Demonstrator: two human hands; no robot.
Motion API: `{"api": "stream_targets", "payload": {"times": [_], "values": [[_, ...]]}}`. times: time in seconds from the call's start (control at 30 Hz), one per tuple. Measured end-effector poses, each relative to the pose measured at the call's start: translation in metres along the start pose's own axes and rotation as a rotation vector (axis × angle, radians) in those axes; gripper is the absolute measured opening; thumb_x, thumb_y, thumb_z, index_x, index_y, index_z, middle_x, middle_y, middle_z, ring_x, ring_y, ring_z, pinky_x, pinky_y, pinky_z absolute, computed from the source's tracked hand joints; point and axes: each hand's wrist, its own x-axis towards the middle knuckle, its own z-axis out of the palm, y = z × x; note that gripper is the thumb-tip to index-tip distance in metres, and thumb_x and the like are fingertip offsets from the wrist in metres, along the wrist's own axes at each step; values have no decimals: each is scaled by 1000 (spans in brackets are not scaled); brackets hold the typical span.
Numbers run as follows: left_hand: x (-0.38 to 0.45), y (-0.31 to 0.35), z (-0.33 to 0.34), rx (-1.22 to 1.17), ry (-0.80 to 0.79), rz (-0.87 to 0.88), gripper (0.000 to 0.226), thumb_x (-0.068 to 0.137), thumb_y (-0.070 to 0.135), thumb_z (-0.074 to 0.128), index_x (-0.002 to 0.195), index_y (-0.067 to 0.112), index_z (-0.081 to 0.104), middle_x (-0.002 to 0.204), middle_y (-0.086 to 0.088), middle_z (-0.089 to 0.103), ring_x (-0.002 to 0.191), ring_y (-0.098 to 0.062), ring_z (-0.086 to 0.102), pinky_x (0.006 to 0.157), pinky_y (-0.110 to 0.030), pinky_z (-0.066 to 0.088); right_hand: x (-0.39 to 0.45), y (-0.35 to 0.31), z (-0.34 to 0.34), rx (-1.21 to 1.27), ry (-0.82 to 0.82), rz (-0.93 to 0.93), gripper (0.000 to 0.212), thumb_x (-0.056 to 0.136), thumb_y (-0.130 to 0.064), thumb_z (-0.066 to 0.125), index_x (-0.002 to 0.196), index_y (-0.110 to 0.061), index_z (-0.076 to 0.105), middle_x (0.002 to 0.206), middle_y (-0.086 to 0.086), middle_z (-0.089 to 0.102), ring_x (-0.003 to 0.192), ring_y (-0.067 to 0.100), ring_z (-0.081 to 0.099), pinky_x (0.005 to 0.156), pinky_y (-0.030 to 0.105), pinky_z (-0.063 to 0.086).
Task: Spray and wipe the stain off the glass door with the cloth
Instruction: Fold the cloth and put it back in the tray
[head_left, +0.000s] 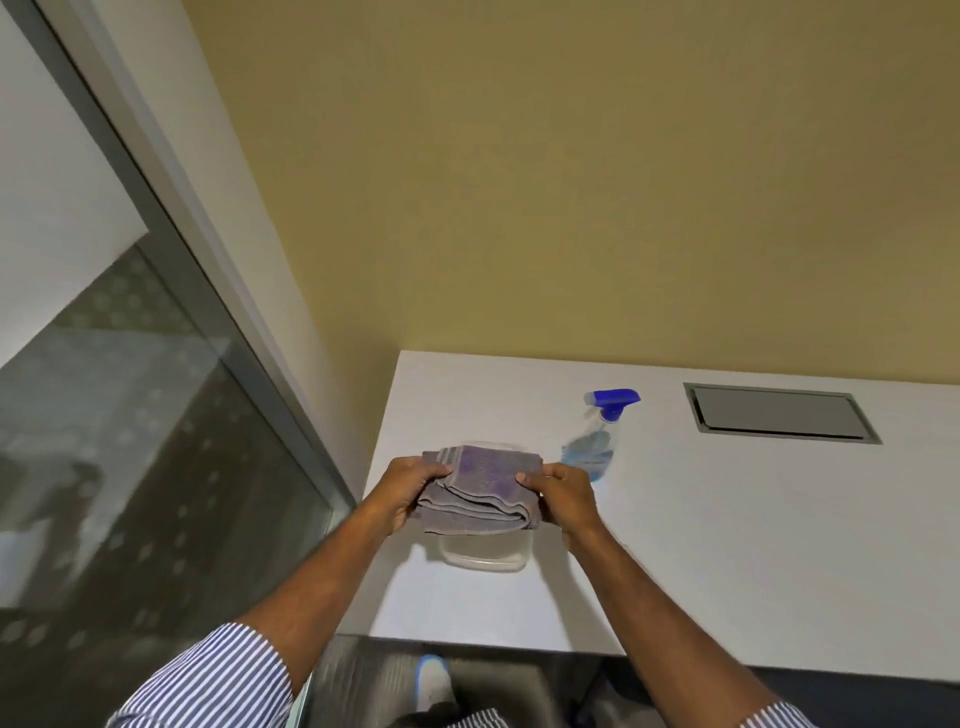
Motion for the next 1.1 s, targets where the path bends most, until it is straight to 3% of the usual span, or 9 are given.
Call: {"api": "stream_targets", "payload": {"times": [0.1, 0.23, 0.37, 0.47, 0.53, 0.7, 0.83, 1.0, 1.1], "values": [[22, -23, -8, 37, 14, -41, 23, 83, 6, 78, 102, -6, 73, 93, -22, 78, 79, -33, 74, 78, -41, 61, 25, 31, 7, -67, 49, 19, 52, 44, -49, 80, 73, -6, 74, 80, 18, 77, 72, 34, 73, 80, 58, 61], [42, -47, -12, 166, 41, -6, 25, 81, 17, 82, 101, 4, 76, 97, -19, 78, 92, -39, 75, 82, -49, 61, 30, 42, 18, -186, 155, 56, 27, 61, -39, 87, 69, -16, 75, 72, 4, 78, 79, 35, 76, 81, 55, 63], [50, -58, -8, 303, 78, 55, 28, 85, 20, 82, 104, 1, 74, 97, -15, 77, 86, -33, 74, 69, -35, 59, 26, 39, 28, -333, 235, 77, 16, 74, -29, 85, 71, -21, 72, 74, 0, 75, 76, 27, 72, 76, 41, 61], [49, -63, -7, 535, 162, 82, 26, 86, 27, 81, 88, 5, 69, 80, -5, 69, 72, -24, 66, 58, -23, 51, 27, 42, 31, -549, 248, 47, 15, 81, -27, 76, 74, -17, 66, 74, 1, 70, 72, 25, 64, 61, 31, 47], [46, -68, -7, 618, 210, 184, 28, 88, 32, 78, 83, 6, 69, 73, -6, 68, 66, -22, 66, 53, -18, 47, 32, 46, 34, -690, 253, 15, 14, 84, -28, 70, 79, -16, 67, 75, 1, 71, 70, 24, 65, 62, 32, 52], [46, -84, -11, 764, 266, 313, 37, 88, 40, 77, 92, 4, 74, 83, -10, 74, 73, -26, 72, 69, -33, 61, 39, 55, 42, -870, 252, -39, 22, 93, -33, 65, 103, -14, 70, 99, 4, 73, 83, 21, 70, 75, 29, 58], [51, -84, -11, 778, 280, 286, 41, 81, 42, 83, 95, 9, 66, 88, -4, 67, 77, -21, 69, 70, -24, 55, 43, 58, 46, -773, 299, -45, 40, 89, -37, 75, 116, -16, 53, 107, 3, 59, 84, 20, 66, 77, 31, 62], [56, -85, -7, 844, 265, 305, 51, 80, 42, 84, 112, 5, 70, 140, -9, 59, 123, -30, 61, 101, -37, 52, 45, 67, 42, -737, 254, -63, 31, 97, -38, 65, 115, -16, 53, 111, 2, 62, 90, 19, 66, 78, 29, 59], [60, -87, -4, 869, 293, 318, 51, 80, 47, 82, 112, 9, 71, 145, -8, 57, 127, -30, 59, 109, -45, 49, 44, 76, 40, -765, 217, -117, 20, 101, -28, 61, 115, -15, 60, 111, 4, 67, 92, 20, 66, 80, 31, 58]]}}
